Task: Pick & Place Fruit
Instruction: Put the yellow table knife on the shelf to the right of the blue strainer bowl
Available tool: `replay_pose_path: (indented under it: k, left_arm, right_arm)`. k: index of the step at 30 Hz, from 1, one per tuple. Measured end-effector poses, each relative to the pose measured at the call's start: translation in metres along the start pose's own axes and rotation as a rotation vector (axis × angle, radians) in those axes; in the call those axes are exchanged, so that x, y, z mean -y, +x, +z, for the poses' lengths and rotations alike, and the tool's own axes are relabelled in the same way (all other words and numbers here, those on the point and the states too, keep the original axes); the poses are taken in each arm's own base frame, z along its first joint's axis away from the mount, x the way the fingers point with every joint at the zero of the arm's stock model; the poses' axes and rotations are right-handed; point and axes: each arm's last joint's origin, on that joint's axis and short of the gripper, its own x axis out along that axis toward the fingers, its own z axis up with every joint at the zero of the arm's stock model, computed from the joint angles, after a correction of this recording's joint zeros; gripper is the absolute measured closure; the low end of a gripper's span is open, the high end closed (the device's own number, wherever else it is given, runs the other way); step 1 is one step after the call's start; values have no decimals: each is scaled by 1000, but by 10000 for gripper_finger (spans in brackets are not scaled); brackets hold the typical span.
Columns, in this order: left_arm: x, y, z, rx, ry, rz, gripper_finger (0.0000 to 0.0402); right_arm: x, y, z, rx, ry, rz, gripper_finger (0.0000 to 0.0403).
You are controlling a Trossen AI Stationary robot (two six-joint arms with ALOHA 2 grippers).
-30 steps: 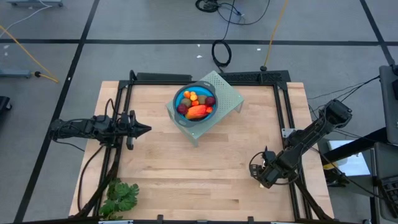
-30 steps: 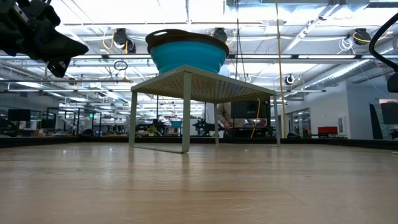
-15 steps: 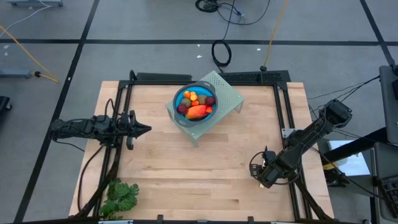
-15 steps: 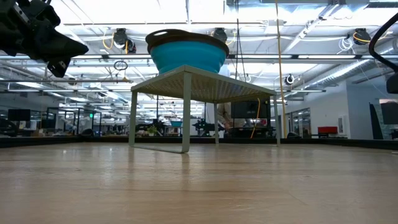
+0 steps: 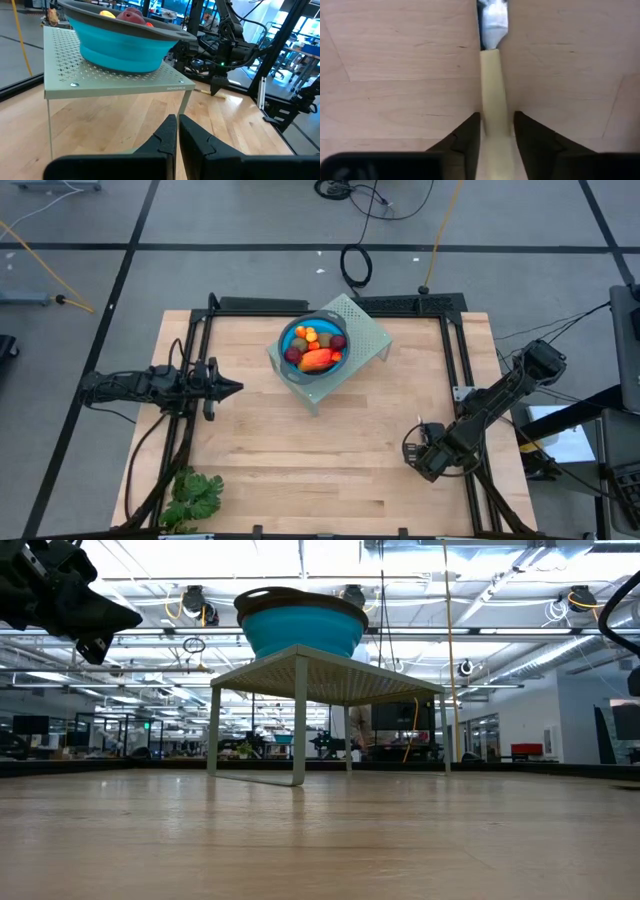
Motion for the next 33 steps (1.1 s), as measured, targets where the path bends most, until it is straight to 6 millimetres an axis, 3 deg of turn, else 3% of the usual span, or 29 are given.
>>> replay_pose_path:
  k: [9,19,33]
  left_arm:
    - [0,0,0,0,0,0,385]
    - [0,0,0,0,0,0,385]
    - [0,0,0,0,0,0,385]
  right_arm:
    - [0,0,0,0,17,5,340]
    - [0,0,0,1,17,6,341]
    - [2,-17,2,-39,7,74,342]
